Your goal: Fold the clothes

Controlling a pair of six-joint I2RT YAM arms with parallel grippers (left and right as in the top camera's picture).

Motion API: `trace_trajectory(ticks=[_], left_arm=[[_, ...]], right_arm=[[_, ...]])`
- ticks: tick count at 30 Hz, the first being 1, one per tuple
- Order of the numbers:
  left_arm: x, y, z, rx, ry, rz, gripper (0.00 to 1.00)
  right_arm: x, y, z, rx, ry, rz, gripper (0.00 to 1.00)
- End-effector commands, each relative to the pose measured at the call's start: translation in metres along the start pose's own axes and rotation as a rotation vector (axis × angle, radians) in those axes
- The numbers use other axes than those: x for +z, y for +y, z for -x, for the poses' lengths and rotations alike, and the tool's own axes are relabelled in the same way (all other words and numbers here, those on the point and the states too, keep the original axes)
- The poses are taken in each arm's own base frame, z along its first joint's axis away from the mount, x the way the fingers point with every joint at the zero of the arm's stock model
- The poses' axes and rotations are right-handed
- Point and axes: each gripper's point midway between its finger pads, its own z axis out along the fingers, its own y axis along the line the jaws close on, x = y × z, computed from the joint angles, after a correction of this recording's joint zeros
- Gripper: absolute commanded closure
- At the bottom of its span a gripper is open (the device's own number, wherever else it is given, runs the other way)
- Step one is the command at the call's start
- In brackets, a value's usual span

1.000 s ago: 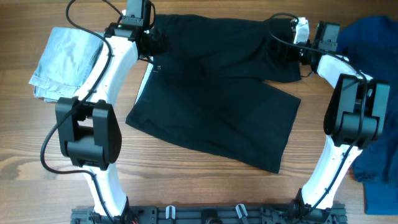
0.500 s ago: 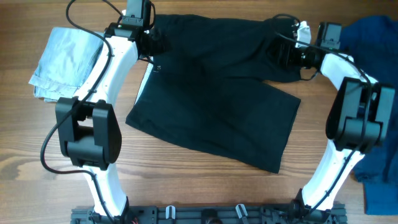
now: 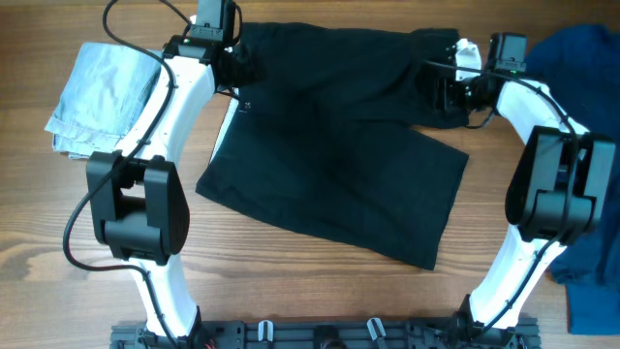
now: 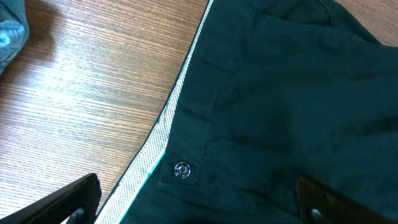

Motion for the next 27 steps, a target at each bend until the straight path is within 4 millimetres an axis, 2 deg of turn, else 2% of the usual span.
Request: trace_trajectory(ticks=[1, 3, 8, 12, 16, 21, 23, 27], left_arm=[[0.001, -0.001, -0.001, -0.009, 0.003, -0.004, 0.00], [0.001, -0.001, -0.001, -0.009, 0.003, -0.005, 0.00], [0.001, -0.001, -0.001, -0.009, 0.003, -0.005, 0.00], [0.001, -0.001, -0.001, -0.009, 0.003, -0.005, 0.00], [0.001, -0.001, -0.001, -0.009, 0.003, -0.005, 0.00], [0.001, -0.001, -0.001, -0.009, 0.003, -0.005, 0.00], [0.001, -0.001, -0.001, -0.009, 0.003, -0.005, 0.00], [0.001, -0.001, -0.001, -0.009, 0.003, -0.005, 0.00]], right_arm=[[0.010, 0.014, -0.005, -0.059, 0.031, 0.001, 0.38], [0.013, 0.021, -0.010, -0.088, 0.057, 0.005, 0.39], [0.012, -0.001, -0.017, -0.098, 0.110, -0.150, 0.39], [0.012, -0.002, -0.016, -0.099, 0.106, -0.155, 0.39], [0.003, 0.000, 0.000, -0.108, 0.060, -0.159, 0.40], [-0.023, 0.007, 0.024, -0.097, -0.011, -0.171, 0.37], [-0.028, 0.008, 0.028, -0.095, -0.024, -0.174, 0.32], [-0.028, 0.000, 0.027, -0.073, -0.024, -0.196, 0.32]])
